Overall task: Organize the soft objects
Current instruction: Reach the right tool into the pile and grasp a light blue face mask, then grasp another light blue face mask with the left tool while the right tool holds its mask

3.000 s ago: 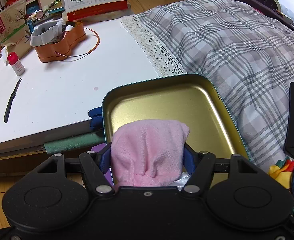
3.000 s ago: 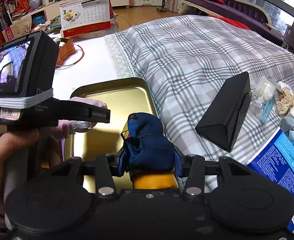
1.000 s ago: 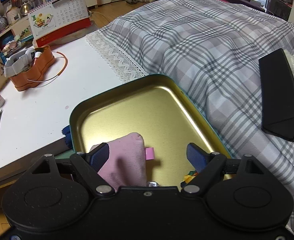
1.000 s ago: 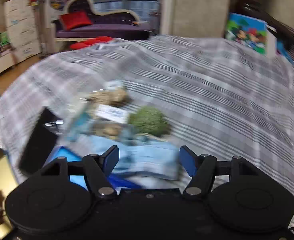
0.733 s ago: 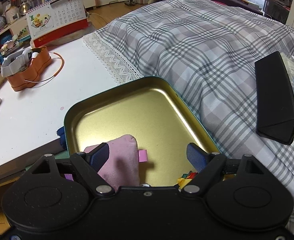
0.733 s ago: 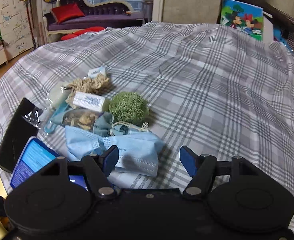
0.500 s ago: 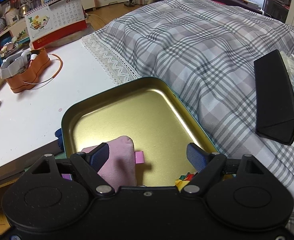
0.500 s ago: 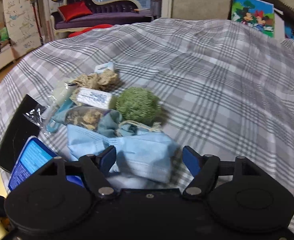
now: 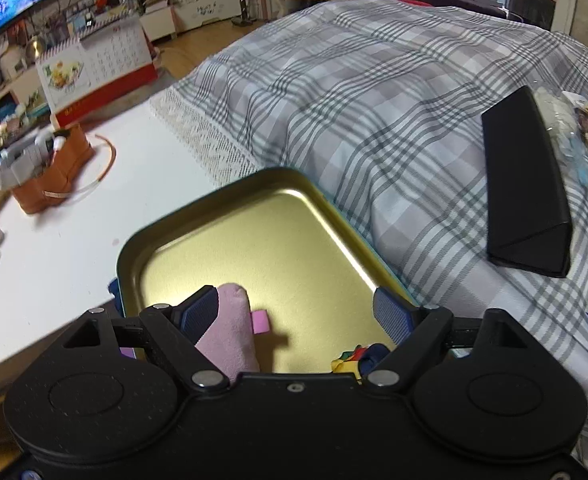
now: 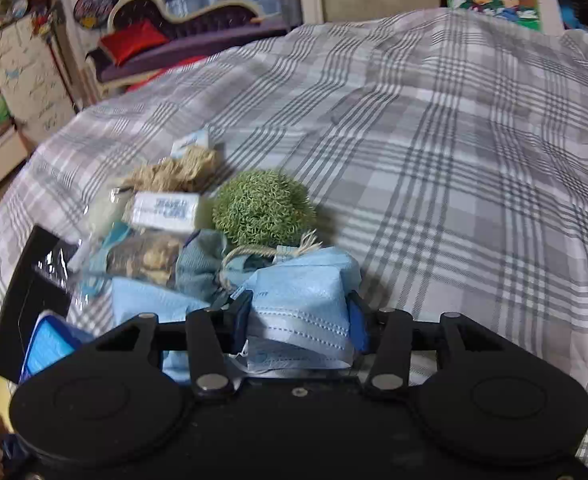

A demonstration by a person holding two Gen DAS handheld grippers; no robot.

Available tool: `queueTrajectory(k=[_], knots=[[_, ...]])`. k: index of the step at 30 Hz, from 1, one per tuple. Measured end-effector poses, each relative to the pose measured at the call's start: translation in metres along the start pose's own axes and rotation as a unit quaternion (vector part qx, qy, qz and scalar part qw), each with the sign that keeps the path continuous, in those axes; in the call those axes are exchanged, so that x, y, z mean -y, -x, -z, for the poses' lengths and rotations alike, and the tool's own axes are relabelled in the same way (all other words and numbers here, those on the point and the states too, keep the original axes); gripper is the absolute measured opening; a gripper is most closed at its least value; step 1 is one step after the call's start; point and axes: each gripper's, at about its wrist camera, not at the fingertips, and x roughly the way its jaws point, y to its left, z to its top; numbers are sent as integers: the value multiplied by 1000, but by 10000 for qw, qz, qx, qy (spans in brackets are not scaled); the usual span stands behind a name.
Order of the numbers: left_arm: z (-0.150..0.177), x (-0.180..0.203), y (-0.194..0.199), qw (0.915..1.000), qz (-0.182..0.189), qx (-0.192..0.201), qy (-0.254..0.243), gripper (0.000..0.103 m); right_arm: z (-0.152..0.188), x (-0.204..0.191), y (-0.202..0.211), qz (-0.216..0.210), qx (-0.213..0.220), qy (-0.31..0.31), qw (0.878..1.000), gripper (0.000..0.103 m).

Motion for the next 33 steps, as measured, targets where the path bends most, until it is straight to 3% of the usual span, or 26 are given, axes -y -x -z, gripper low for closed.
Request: queueTrajectory(k=[3,8,10,13,18,24,33], knots=[[-12,18,16,9998,127,82,-158,82,-1,7,7,241,316,-155,9991,45],[-42,69,53,9956,661,375,-542,82,-4,29,17,394,643,-749,9943,46],[-54,94,68,9914,925,543,-745,89,-5,39,19,406,690,-1023,9915,46],[-67,136,84,9822,1375,637,-1113,90,-4,48,20,380,678,-1271,9888,46],[-72,205,88,9649,1908,459,-1747,91,-3,50,21,347,722,-1342,9877,46],[-72,256,63,9586,1956,13,-2070,90,-2,53,21,373,787,-1473,9852,46],[-64,281,37,9540,1982,-504,-2191,90,0,58,20,394,794,-1588,9833,46]])
